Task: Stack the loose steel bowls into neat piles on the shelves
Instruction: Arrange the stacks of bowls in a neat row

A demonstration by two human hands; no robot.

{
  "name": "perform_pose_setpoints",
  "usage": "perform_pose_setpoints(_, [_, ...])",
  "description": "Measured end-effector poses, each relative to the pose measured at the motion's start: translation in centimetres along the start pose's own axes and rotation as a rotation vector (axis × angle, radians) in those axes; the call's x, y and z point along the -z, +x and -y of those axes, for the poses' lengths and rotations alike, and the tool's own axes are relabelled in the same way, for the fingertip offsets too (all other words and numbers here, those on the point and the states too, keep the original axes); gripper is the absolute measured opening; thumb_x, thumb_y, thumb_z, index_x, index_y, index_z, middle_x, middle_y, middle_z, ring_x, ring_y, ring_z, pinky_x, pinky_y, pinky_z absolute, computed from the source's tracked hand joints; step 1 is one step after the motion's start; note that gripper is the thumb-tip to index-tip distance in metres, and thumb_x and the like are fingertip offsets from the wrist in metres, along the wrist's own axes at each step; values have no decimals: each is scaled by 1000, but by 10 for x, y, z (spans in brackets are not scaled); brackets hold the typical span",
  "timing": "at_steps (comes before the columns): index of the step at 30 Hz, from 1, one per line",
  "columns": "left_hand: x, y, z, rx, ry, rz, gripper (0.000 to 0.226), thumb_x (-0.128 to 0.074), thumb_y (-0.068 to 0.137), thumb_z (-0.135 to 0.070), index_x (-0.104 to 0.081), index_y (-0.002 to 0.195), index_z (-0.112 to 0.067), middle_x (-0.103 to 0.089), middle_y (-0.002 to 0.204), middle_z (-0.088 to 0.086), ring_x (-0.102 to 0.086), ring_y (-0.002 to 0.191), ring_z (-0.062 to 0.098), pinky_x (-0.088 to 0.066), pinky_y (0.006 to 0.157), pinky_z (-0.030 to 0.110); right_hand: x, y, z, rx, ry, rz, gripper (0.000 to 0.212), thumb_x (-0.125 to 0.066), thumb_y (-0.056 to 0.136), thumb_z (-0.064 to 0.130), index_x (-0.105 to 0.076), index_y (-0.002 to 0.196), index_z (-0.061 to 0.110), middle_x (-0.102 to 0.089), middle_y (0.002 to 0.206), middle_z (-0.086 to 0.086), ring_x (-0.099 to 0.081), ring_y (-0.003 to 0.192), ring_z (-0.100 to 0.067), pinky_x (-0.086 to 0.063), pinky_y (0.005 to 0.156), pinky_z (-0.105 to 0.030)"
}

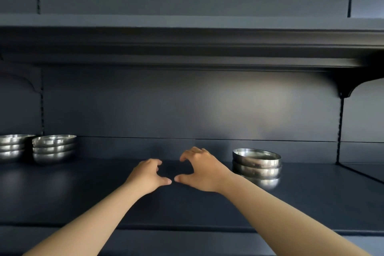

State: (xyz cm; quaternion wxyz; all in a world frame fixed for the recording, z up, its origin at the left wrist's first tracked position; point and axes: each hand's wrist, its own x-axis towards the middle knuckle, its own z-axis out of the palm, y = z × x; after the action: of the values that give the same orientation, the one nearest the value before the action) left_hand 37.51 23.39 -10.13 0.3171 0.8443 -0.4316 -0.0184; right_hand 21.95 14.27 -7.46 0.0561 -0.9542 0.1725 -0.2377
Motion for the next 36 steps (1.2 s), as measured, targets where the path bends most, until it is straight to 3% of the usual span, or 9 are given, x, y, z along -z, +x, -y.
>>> perform_pose_setpoints(11, [-3, -2, -31, -31, 58, -11, 77, -76, 74, -39, -40, 139, -20, -51, 133, 0, -51, 120, 17, -41, 94, 27, 25, -20, -24, -49, 6, -35, 57, -63, 81, 49, -48, 128, 19, -49, 128, -1, -41, 121, -20, -38, 92, -28])
perform_pose_setpoints(22, [-34, 4, -107, -79, 104, -38, 82, -75, 74, -42, -34, 142, -24, -44, 141, -2, -42, 129, 18, -40, 99, 30, 77, -39, -87, -1, -63, -41, 59, -63, 82, 48, -46, 130, 18, -49, 128, -4, -40, 122, -24, -38, 97, -32])
perform_pose_setpoints(27, [-58, 2, -133, -103, 21, 24, 96, -80, 68, -40, -26, 146, -28, -36, 148, -2, -35, 135, 18, -35, 105, 30, 95, -54, -127, 1, -65, -38, 59, -62, 81, 50, -47, 129, 17, -49, 127, -3, -41, 121, -24, -37, 98, -31])
perform_pose_setpoints(33, [-76, -1, -154, -137, 73, 125, 111, -82, 61, -46, -15, 148, -33, -13, 158, 1, -12, 145, 19, -22, 114, 35, 101, -72, -164, -38, -25, -43, 68, -63, 69, 66, -51, 122, 24, -51, 119, 4, -44, 115, -19, -40, 93, -30])
perform_pose_setpoints(36, [-85, -2, -160, -160, 1, 180, 111, -83, 60, -44, -16, 148, -31, -20, 155, -4, -21, 141, 14, -25, 110, 27, 97, -77, -180, -62, -3, -11, 72, -63, 65, 70, -51, 121, 27, -50, 121, 6, -44, 116, -16, -40, 92, -29])
